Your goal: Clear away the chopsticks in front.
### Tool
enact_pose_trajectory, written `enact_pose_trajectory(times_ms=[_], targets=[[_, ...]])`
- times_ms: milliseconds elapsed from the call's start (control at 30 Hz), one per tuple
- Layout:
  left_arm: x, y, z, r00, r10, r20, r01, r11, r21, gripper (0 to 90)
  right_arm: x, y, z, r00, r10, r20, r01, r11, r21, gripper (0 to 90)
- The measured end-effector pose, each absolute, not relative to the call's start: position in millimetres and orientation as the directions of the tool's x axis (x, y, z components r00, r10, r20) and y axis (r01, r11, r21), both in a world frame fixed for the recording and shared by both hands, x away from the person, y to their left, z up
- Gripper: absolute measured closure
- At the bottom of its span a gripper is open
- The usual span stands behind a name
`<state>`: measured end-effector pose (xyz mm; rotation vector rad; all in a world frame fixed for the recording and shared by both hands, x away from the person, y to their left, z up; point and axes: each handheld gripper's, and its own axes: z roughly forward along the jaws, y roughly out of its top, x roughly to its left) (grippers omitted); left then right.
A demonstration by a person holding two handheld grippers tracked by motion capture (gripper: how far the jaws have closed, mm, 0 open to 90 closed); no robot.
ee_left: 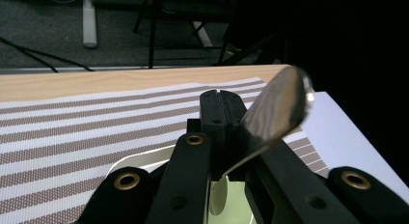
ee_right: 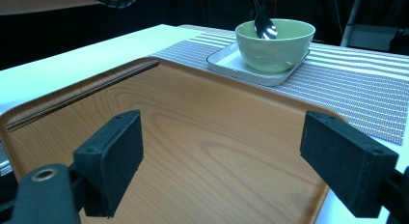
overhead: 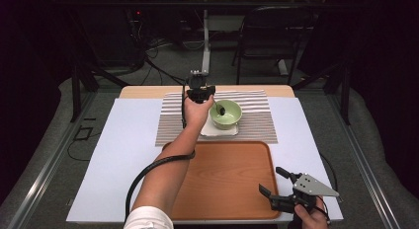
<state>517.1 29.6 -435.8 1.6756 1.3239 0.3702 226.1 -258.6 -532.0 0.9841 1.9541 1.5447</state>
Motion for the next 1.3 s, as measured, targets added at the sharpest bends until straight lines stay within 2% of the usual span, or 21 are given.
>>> enact_pose_trajectory(times_ms=[733, 1300], targets=[[501.2, 37.8, -391.8, 0.416, 0.861, -0.291, 0.628, -0.042, 0.777, 89.4, 226.0, -258.4, -532.1, -0.636, 0.768, 0.077, 0.252, 0.113, 0.961, 14.6], [479.1, 59.8, -389.7, 0.450, 0.839, -0.307, 0.648, -0.070, 0.758, 89.4, 226.2, -258.4, -532.1, -0.635, 0.769, 0.078, 0.254, 0.112, 0.961, 14.6]])
